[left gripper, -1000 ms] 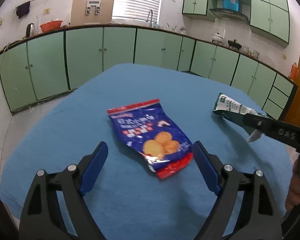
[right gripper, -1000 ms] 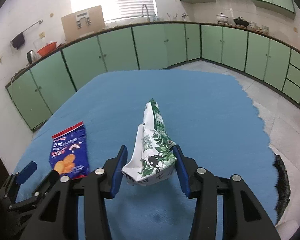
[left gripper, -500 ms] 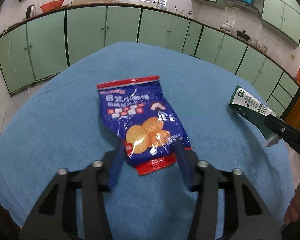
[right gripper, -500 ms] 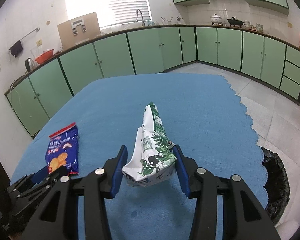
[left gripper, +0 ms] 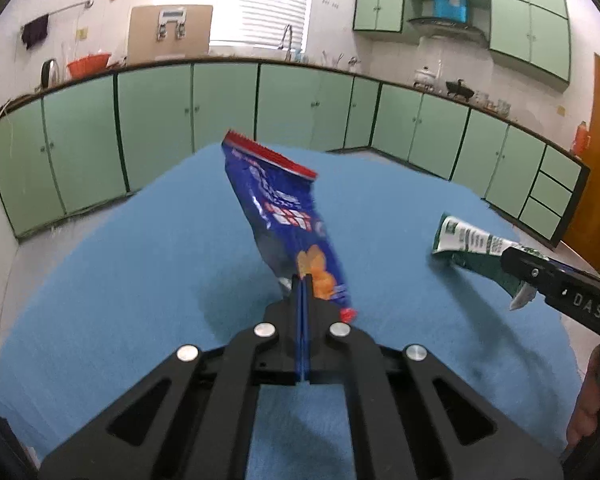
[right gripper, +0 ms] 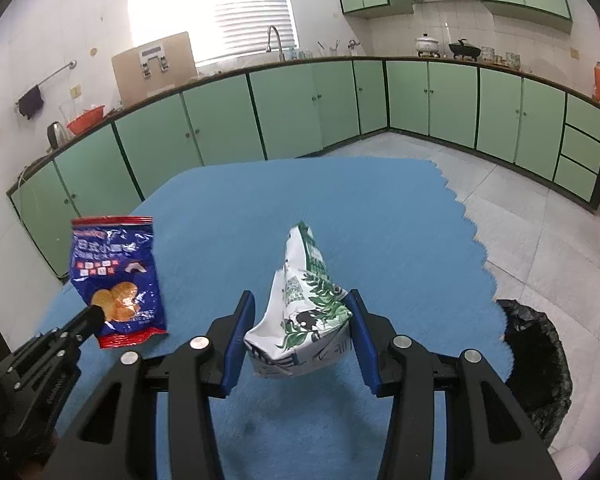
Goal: Collect trash
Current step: 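Grasp the blue cookie bag with the left tool while the right tool holds the wrapper, then carry the cookie bag and wrapper over the black bin with both tools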
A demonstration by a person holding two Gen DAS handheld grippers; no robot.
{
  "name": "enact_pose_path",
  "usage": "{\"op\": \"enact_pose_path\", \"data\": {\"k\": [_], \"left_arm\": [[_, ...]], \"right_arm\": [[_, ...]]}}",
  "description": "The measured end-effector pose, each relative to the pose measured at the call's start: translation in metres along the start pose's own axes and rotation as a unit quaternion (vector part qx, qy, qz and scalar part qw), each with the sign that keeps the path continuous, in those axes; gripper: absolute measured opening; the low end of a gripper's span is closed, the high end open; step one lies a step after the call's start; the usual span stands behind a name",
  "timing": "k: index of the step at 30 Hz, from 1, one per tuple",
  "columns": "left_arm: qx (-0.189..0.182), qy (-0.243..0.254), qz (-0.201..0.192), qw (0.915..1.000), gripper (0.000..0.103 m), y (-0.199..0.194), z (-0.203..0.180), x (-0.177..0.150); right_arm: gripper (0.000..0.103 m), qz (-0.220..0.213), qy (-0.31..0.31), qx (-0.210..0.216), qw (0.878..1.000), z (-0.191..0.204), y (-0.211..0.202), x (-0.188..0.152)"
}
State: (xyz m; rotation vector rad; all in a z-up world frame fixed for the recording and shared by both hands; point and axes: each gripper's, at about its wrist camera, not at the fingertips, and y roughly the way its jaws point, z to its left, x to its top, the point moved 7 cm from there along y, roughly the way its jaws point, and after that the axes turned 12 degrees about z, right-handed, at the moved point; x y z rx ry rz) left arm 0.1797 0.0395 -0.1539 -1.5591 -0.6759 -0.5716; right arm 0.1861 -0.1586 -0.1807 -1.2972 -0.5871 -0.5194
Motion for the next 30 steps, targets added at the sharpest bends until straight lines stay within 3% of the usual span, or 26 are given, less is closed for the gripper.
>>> {"op": "enact_pose_path", "data": {"k": [10,22,25,26,30], "left_arm": [[-0.031,0.018,-0.029,0.9989,0.0,-0.02,-0.028,0.027],[-0.088,0.053,-0.056,0.9932,0.0,-0.034,-0.096,0.048],[-0.106,0.064,-0.056,0.9907,0.0,-0.035,-0.118,0.047],[-0.11,0.067,-0.056,0.9901,0.0,-0.035,-0.123,0.047],[-0.13,0.083,-0.049,0.9867,0.0,-0.029,-0.151,0.044]], "right_arm": [[0.045,-0.019,0.004,-0.008,1.0,-0.017,-0.026,0.016],[0.043,-0.05,0.025,-0.026,0.998,-0.061,-0.064,0.036],[0.038,-0.055,0.031,-0.031,0.998,-0.073,-0.071,0.038],[0.022,-0.056,0.036,-0.032,0.997,-0.079,-0.074,0.039],[0.019,-0.045,0.048,-0.035,0.997,-0.098,-0.074,0.04]]}}
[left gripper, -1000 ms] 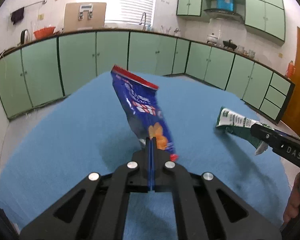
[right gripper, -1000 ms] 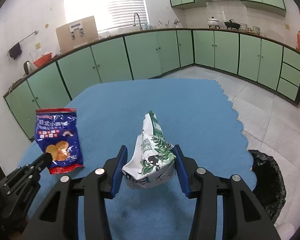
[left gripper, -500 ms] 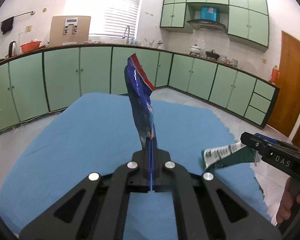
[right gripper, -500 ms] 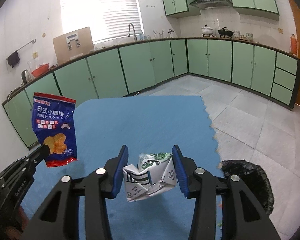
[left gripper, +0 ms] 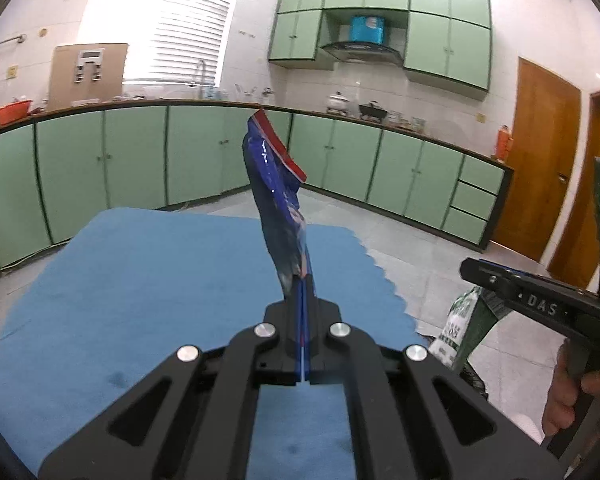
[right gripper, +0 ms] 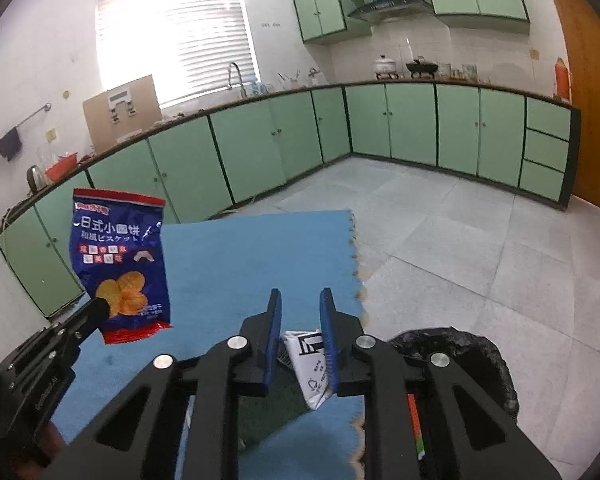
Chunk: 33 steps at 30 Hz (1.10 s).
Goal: Collect trash
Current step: 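Carry the cookie bag and wrapper over the black bin with both tools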
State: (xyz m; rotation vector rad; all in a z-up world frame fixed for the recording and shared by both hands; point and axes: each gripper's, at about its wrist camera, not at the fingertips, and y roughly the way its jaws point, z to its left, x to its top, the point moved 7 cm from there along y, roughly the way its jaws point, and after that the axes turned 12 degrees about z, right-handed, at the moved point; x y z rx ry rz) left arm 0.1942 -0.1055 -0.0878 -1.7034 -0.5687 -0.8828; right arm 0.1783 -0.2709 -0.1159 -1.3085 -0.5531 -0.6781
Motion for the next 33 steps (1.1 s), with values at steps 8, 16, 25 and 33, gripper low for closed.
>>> {"op": "enact_pose_path", "data": {"k": [8,16,25,33], "left_arm": [[-0.024,0.014,0.02,0.9994,0.0,0.02,-0.025,-0.011],[-0.061,0.039,0.021,0.9971,0.0,0.032,-0.061,-0.003],[-0.117,0.07,0.032,0.9901,0.0,0.063,-0.136,-0.005],[-0.136,0.084,0.048,0.9859,0.0,0.096,-0.184,-0.02]], "right_arm": [[0.018,-0.003,0.027,-0.002,1.0,-0.037,-0.002,0.002],[0.018,-0.038,0.042,-0.038,0.998,-0.078,-0.031,0.021],[0.018,-0.045,0.072,-0.098,0.992,-0.145,-0.052,0.02],[0.018,-0.025,0.091,-0.128,0.987,-0.194,-0.047,0.002]]}}
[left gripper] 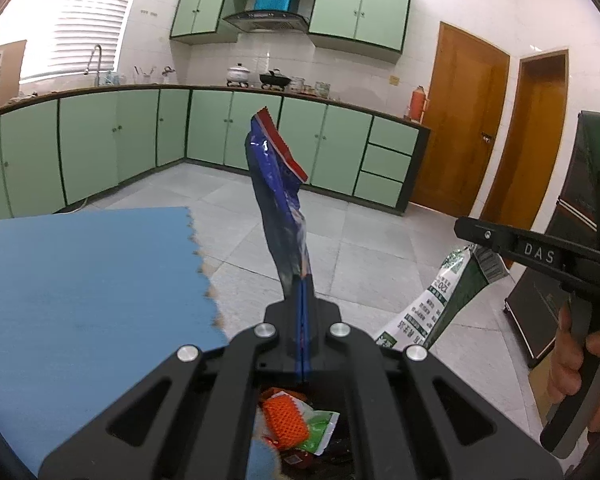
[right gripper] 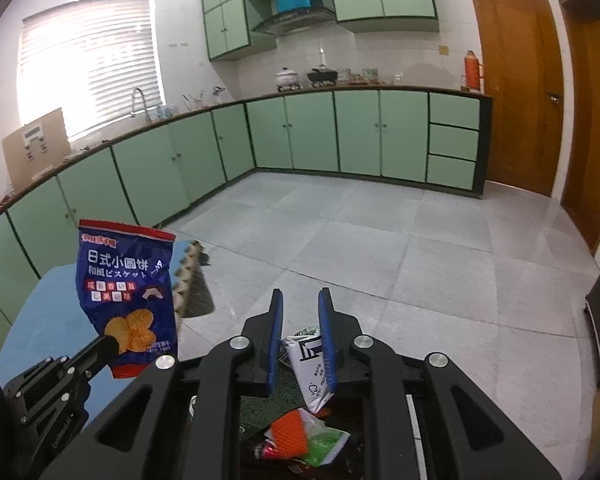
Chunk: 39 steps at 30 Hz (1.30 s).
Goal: Collect trash
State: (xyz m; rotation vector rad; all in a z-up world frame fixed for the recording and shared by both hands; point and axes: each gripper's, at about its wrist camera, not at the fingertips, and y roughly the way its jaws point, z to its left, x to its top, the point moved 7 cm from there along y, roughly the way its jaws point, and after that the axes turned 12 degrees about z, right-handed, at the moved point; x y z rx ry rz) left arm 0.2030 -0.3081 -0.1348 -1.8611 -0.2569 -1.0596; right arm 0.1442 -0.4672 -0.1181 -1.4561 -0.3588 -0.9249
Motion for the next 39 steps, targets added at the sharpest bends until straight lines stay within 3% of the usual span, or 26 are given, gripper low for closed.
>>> {"op": "enact_pose_path", "data": {"k": [12,15,17,24,37,39], "left_arm": [[0.006,0.001,0.04,0.9992,0.0,0.051,-0.013,-0.003],[0.006,-0.006,0.053,0.9985,0.008,0.057,-0.009,-0.001],[0.008,-0.007,0.053,0.9985,0.022,0.057,-0.007,-0.001],[0.014,-0.005,0.047,0.9988,0.037,0.053,-0.005,0.003],[0.043,-0.016,0.011,0.9989,0.085,0.008,0.01,0.016],[0.048,-0.017,0.004,0.9987,0.088,-0.003,0.014,0.016]], "right_arm": [[0.018,0.034,0.001,-0.017,0.999,-0.029,0.039,-0.012],[0.019,0.043,0.003,-0.015,0.999,-0.029,0.046,-0.016],[0.032,0.045,0.005,-0.018,0.999,-0.028,0.05,-0.015],[0.043,0.041,0.012,-0.017,0.999,-0.03,0.051,-0.013],[0.091,0.018,0.007,-0.029,0.999,-0.021,0.021,-0.009],[0.097,0.015,0.007,-0.028,0.999,-0.019,0.015,-0.01]]}}
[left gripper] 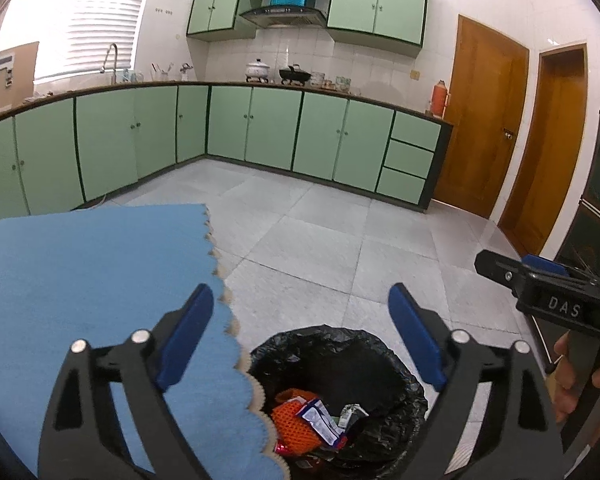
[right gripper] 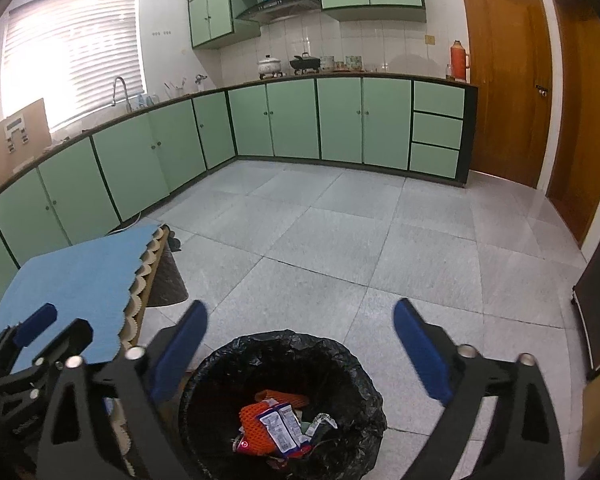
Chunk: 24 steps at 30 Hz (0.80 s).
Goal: Collect trash
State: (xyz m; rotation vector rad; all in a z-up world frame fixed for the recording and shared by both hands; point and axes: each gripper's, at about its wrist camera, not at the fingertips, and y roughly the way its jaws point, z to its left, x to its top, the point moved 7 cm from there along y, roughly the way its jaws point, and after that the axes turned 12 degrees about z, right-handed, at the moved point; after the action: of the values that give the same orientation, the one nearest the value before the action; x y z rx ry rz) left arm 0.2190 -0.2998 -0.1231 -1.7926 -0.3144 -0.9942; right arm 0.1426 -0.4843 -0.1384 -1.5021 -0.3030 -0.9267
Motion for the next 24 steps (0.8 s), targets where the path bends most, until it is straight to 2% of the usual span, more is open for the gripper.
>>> {"op": "enact_pose_path", "data": {"k": [4,8,24], "left_arm": [[0.004,-0.01,-0.002,0.9999,0.092,-0.016,0.009,0.002],[0.024,-0.014,-0.011,0.9996,0.095,-0.038,0.021,0.001],[0.075,-0.018,-0.037,0.9963,0.097,-0.129,0.049,-0.016]], "right_arm": [[0.097,0.0,-0.001,0.009,1.0,0.004,-0.011,-0.003],[0.097,0.001,-0.004,0.018,1.0,0.009,-0.022,-0.006],[0.097,-0.017,-0.053,0.064,0.996,0.066,-0.088,-0.029]]}}
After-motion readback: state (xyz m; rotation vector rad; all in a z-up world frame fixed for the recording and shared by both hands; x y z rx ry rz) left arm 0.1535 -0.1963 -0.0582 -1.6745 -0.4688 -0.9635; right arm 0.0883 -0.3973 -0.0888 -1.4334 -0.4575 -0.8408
